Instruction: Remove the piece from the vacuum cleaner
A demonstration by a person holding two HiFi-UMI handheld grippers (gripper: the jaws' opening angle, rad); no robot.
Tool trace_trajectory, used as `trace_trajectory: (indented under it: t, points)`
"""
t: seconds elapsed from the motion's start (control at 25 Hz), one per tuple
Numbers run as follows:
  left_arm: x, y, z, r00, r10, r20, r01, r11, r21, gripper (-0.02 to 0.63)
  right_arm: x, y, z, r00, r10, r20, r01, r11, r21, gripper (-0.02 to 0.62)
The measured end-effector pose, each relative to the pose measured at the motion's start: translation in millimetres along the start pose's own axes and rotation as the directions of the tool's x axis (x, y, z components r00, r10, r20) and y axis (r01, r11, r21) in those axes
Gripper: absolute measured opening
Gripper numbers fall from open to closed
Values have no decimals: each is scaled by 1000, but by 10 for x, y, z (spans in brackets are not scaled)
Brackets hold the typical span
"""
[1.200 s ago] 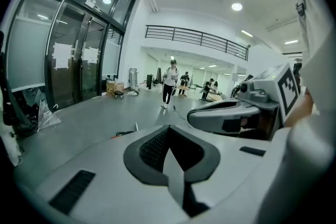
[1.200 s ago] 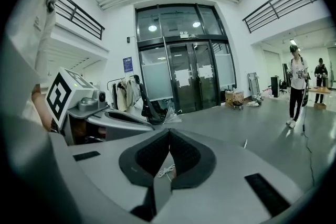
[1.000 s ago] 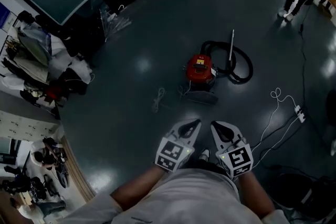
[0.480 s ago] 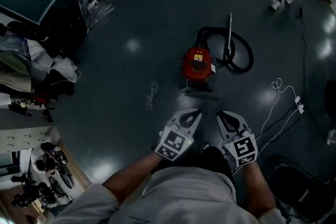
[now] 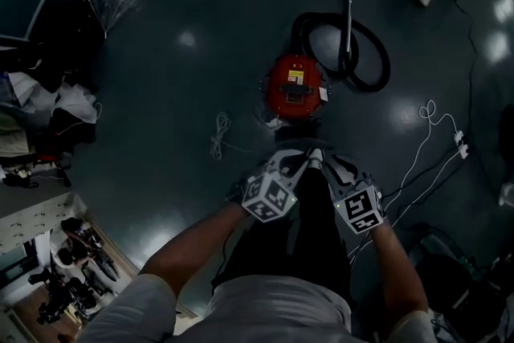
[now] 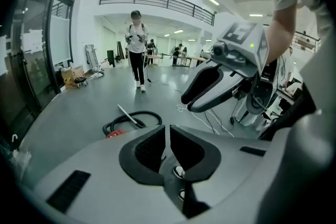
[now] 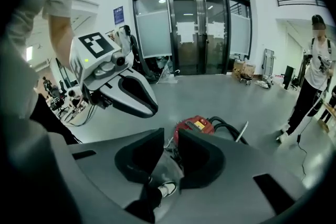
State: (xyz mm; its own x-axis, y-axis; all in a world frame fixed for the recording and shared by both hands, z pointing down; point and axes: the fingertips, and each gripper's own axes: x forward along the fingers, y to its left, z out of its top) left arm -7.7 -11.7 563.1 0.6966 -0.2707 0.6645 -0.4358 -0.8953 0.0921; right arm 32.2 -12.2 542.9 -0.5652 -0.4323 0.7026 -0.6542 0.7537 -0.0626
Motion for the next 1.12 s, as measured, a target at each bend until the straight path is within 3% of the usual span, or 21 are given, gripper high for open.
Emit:
trace_trajectory:
  t: [0.2, 0.36, 0.6, 0.76, 1.04, 1.12]
  points:
    - [770, 266, -725, 992, -37, -123, 45, 997, 61, 75, 824, -201, -685, 992, 51, -115, -63, 992, -107, 67]
    - [1312, 396, -1414, 971, -60, -231, 88, 990, 113, 94, 1460, -293, -1282, 976, 81, -203, -120, 975, -186, 81]
    - [2008, 397, -2209, 934, -104, -341, 164, 975, 152, 103, 2219, -283, -2082, 935, 122, -332, -233, 918, -320, 114]
    - [2277, 367, -2535, 917, -106, -385, 194, 961, 196, 106, 2517, -274, -2357, 925, 112, -362, -255, 890, -379, 130]
    - [2503, 348, -2750, 912, -99, -397, 197, 957, 214, 103, 2731, -269, -2617, 907, 87, -412, -278, 858, -431, 129]
    - [2535, 371, -2753, 916, -91, -390, 187, 958, 216, 77, 2740, -251, -2646, 904, 84, -419, -284, 851, -442, 99]
